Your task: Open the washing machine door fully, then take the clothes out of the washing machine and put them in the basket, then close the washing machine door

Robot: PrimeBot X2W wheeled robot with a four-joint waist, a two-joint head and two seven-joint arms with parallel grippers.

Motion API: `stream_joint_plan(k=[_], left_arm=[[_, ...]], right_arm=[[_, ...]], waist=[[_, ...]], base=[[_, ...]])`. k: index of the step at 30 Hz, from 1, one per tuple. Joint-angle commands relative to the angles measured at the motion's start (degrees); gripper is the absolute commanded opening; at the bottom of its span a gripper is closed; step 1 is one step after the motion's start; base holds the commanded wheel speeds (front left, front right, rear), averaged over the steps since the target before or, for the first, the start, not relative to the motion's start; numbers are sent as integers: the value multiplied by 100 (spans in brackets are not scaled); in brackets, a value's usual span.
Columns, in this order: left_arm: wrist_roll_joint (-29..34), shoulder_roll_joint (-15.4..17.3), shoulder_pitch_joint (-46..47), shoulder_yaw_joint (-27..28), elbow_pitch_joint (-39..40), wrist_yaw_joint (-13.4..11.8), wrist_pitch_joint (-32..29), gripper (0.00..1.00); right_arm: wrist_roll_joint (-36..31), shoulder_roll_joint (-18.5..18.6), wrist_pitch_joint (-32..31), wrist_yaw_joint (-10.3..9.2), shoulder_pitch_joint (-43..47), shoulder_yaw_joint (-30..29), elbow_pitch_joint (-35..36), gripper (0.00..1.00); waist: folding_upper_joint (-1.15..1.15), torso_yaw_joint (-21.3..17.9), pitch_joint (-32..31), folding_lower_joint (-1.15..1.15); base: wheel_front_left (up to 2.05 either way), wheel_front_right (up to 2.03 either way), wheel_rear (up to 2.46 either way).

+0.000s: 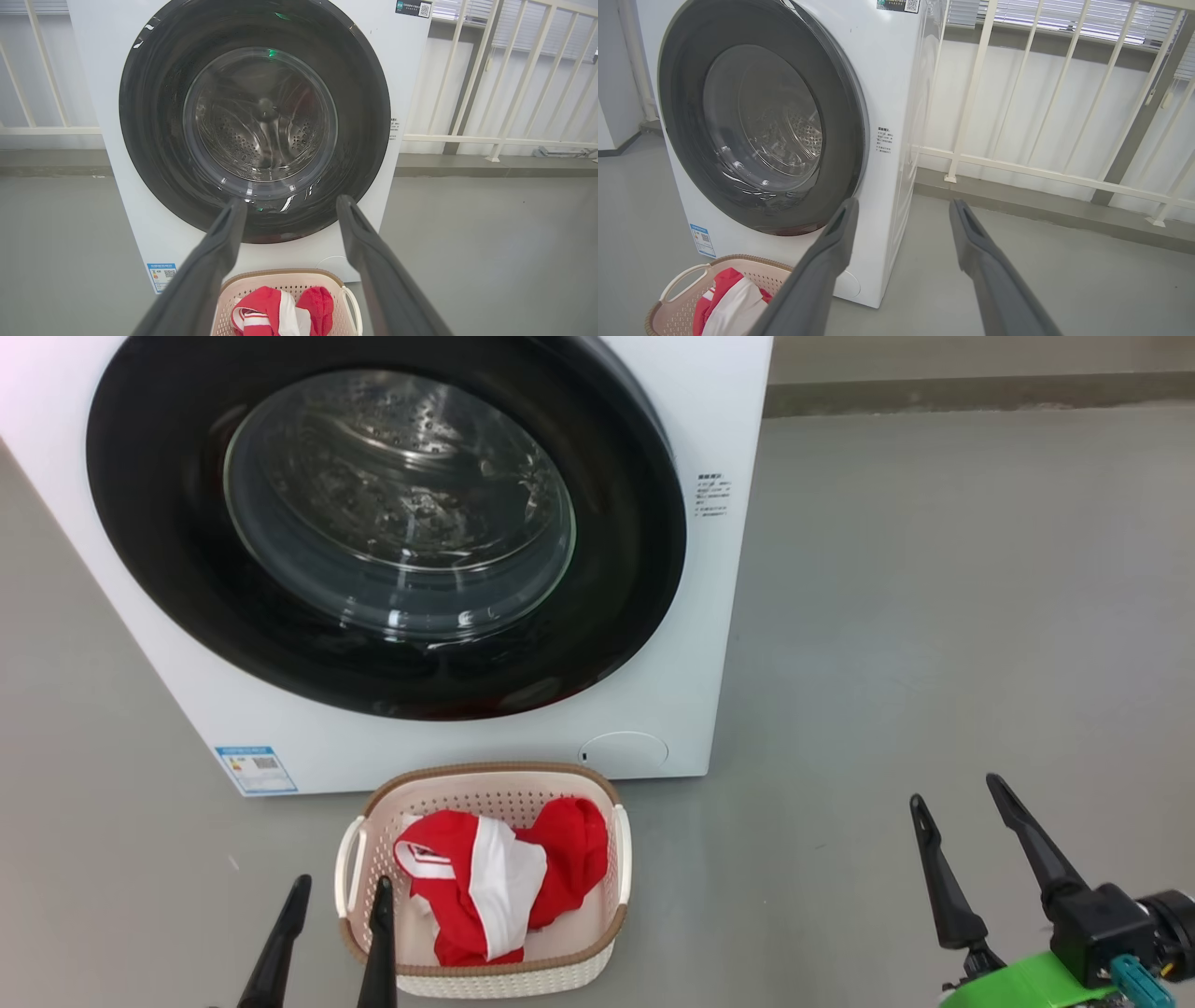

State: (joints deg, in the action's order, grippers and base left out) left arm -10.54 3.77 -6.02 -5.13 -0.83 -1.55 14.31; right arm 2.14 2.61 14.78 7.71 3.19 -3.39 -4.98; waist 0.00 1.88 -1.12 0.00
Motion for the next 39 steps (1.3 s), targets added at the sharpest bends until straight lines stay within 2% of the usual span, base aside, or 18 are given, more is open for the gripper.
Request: stream_joint_plan(k=[1,22,38,39], left_arm=[[43,42,84,213,165,-44,69,100],[72,83,-278,318,27,-55,69,100],[132,67,-256,333,84,-19,69,100],[58,31,-372,126,-100,-38,-5,0]], right_arm=[[62,27,22,-22,-54,82,183,100],[427,27,22,-22,589,-65,407,100],[475,27,22,-22,662,-83,464,100],[487,-59,0,1,733,-164,278,0]], waist=[[0,-66,-69,0],[0,-74,-296,0],[0,-39,-272,0],[0,-39,-272,0]], base=[[0,0,0],[0,0,0],[0,0,0],[0,0,0]])
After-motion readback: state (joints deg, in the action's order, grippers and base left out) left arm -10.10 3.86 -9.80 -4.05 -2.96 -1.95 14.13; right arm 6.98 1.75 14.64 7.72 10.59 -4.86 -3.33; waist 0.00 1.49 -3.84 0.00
